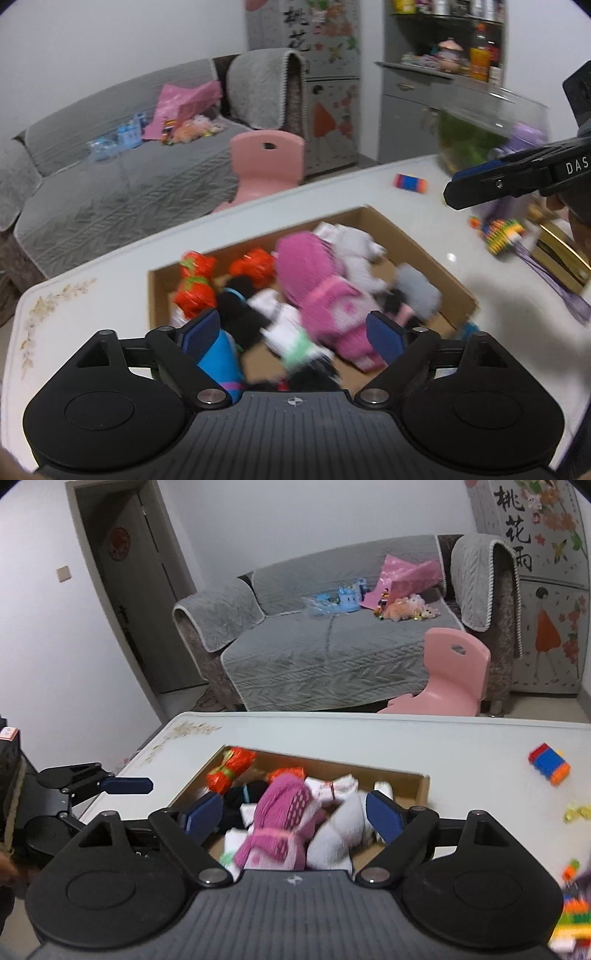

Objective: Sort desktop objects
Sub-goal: 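Open both tools to release the orange bundle and white roll in the box, then grasp the white black-banded sock roll with the left tool while the right tool grasps the light blue twine-tied sock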

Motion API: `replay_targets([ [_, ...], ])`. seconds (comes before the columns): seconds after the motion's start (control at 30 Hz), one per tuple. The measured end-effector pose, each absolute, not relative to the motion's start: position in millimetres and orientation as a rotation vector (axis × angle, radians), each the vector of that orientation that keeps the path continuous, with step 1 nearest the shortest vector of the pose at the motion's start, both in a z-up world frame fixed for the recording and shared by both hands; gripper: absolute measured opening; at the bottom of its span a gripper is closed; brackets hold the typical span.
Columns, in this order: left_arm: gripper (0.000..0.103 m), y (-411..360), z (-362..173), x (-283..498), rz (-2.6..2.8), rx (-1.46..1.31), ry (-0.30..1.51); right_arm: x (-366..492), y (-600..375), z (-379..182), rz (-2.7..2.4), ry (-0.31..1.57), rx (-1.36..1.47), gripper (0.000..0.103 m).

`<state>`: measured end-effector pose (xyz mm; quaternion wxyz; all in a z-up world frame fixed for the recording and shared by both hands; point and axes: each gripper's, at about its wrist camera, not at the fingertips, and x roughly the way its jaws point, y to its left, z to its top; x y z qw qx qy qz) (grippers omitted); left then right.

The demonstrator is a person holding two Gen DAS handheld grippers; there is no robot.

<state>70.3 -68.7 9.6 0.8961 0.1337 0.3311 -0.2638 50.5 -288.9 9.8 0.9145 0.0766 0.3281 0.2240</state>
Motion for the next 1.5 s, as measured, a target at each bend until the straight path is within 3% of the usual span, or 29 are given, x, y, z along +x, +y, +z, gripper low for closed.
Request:
replay_targets([
  [0.3, 0.095, -87, -35, 7, -0.642, 0.184, 0.731, -25, -304, -29, 0.486, 0.651, 0.118, 0.088],
  [0.57, 0.095, -101, -68, 12, -0.608, 0.037, 0.817, -57, -298, -68, 0.513, 0.658, 0.082, 0.092],
  [0.93, 0.096, -113, -94, 44, -0.469, -0.133, 0.918, -57, -297, -86, 0.492, 0.654, 0.043, 0.095],
  [1.5, 0.099, -127, -99, 50, -0.363, -0.075, 0.909, -33, -282, -117, 0.370, 0.698, 0.088, 0.096],
])
